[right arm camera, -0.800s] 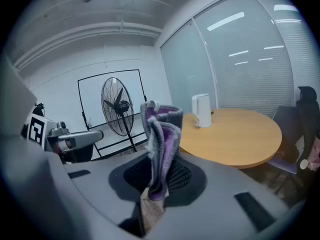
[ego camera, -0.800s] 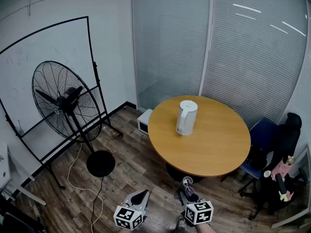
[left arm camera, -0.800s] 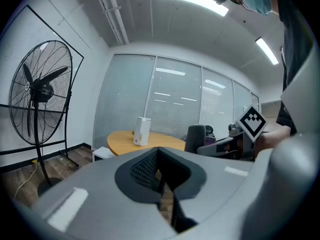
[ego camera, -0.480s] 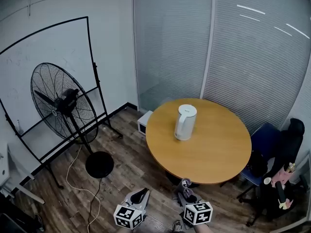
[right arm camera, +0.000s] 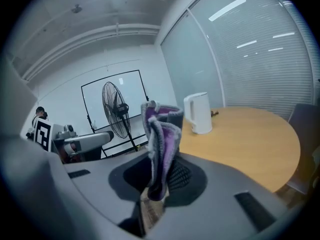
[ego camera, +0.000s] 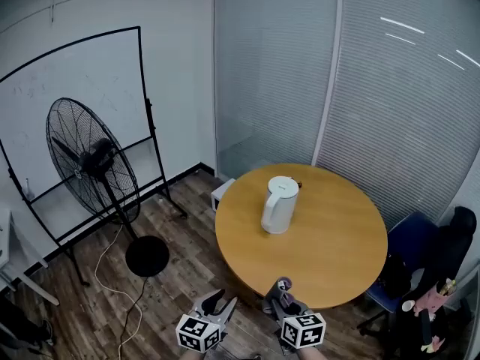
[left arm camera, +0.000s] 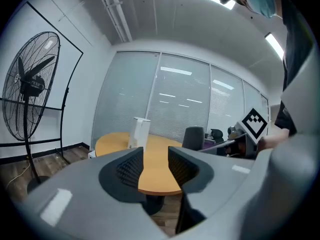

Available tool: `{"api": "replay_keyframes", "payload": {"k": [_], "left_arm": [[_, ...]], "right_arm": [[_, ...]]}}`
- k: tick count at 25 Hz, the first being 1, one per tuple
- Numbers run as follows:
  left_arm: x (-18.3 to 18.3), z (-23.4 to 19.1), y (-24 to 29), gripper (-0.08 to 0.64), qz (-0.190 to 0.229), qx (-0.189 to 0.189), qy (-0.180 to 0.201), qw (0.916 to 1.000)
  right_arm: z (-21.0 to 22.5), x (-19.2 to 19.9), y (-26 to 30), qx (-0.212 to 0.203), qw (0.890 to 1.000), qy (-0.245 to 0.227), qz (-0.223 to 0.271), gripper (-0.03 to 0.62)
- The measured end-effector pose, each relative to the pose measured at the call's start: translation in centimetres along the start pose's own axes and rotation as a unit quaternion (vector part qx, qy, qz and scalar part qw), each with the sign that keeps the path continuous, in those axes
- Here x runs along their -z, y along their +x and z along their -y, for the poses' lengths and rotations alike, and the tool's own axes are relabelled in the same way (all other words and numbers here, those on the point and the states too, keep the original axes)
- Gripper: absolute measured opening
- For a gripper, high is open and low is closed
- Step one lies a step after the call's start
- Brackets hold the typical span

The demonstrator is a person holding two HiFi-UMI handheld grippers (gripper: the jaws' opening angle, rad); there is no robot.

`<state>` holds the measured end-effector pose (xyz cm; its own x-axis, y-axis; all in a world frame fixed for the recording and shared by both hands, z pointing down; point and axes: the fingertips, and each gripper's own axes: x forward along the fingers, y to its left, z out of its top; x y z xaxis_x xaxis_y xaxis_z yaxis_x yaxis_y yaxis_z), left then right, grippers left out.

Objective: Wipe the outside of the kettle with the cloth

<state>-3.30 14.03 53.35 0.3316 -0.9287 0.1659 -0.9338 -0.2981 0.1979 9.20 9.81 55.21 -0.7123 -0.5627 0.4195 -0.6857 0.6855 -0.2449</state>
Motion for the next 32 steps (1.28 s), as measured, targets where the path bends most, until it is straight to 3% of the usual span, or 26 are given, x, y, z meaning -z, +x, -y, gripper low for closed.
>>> {"api": "replay_keyframes", "payload": {"k": [5, 13, 22, 32], "left_arm": [[-0.2, 0.9, 3.3, 0.14, 0.006, -0.01, -0.008, 0.9999], [-0.1, 0.0, 6.8, 0.14, -0.006, 0.007, -0.007, 0.9999], [-2.0, -5.1, 12.1, 0.14, -0.021, 0.072, 0.009, 0.9971], [-4.1, -12.3, 18.4, 0.14, -0.038, 0.148, 0.027, 0.9878]], "right_arm": [[3.2, -1.0, 0.4, -0.011, 1.0, -0.003, -0.001, 0.058], [5.4, -1.5, 2.1, 0.001, 1.0, 0.017, 0.002, 0.058], [7.2, -4.0, 6.8, 0.067, 0.996, 0.053, 0.021, 0.058], [8.4, -7.2, 14.1, 0.137, 0.986, 0.09, 0.045, 0.058]]}}
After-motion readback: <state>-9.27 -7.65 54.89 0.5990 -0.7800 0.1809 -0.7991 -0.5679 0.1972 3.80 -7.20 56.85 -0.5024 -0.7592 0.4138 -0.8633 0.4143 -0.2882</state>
